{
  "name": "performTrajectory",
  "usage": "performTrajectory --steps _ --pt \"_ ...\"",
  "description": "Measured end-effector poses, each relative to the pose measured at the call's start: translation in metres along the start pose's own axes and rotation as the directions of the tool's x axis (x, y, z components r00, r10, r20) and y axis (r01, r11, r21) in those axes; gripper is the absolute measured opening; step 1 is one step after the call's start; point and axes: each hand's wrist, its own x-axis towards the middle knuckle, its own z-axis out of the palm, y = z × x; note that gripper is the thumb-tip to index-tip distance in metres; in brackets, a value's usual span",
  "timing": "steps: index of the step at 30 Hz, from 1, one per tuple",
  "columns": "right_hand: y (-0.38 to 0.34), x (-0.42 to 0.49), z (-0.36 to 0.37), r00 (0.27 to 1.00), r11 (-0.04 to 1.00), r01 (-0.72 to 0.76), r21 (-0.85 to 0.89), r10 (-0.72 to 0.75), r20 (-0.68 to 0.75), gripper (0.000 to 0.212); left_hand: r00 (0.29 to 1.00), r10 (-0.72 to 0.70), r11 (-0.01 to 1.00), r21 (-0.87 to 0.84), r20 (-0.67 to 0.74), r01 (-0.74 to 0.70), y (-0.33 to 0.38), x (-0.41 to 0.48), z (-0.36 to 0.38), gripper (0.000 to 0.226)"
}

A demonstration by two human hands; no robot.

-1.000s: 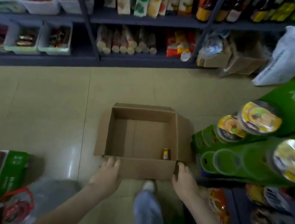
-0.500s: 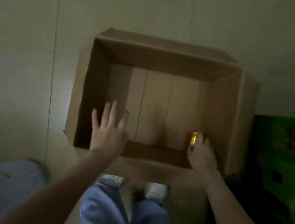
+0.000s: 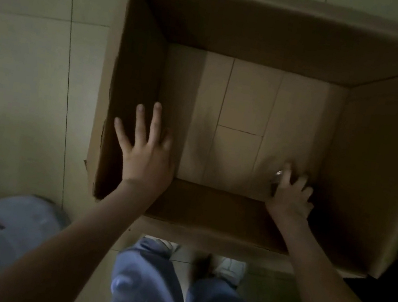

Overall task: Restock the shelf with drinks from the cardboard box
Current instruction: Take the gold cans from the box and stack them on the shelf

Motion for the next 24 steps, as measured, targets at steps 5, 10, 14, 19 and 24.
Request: performTrajectory --steps 5,10,14,19,24 --pt "0.013 0.013 0.002 0.996 0.993 0.085 -0.086 -0.085 0.009 0.075 0.989 0.133 0.991 0.007 0.065 -0.134 0.007 -0.008 -0.006 0.045" --pt "0.006 -0.059 -0.051 0.93 0.933 0.304 -0.195 -0.334 -0.15 0.069 0.968 0.233 0.972 -0.053 0.094 -0.229 0.001 -0.041 -0.056 0.057" --pt "-0.011 -0.174 -0.127 0.81 0.894 0.431 -0.122 -0.443 -0.384 0.084 0.927 0.37 0.913 -0.209 0.058 -0.351 -0.011 -0.09 -0.156 0.071" --pt "0.011 -0.349 -0.233 0.819 0.877 0.464 0.129 -0.368 -0.441 0.095 0.778 0.628 0.6 -0.651 0.023 -0.465 -0.032 -0.164 -0.307 0.083" --pt "0.072 -0.498 -0.299 0.897 0.446 0.365 0.817 0.066 -0.437 0.085 0.68 0.733 0.262 -0.931 0.019 -0.256 -0.043 -0.248 -0.439 0.06"
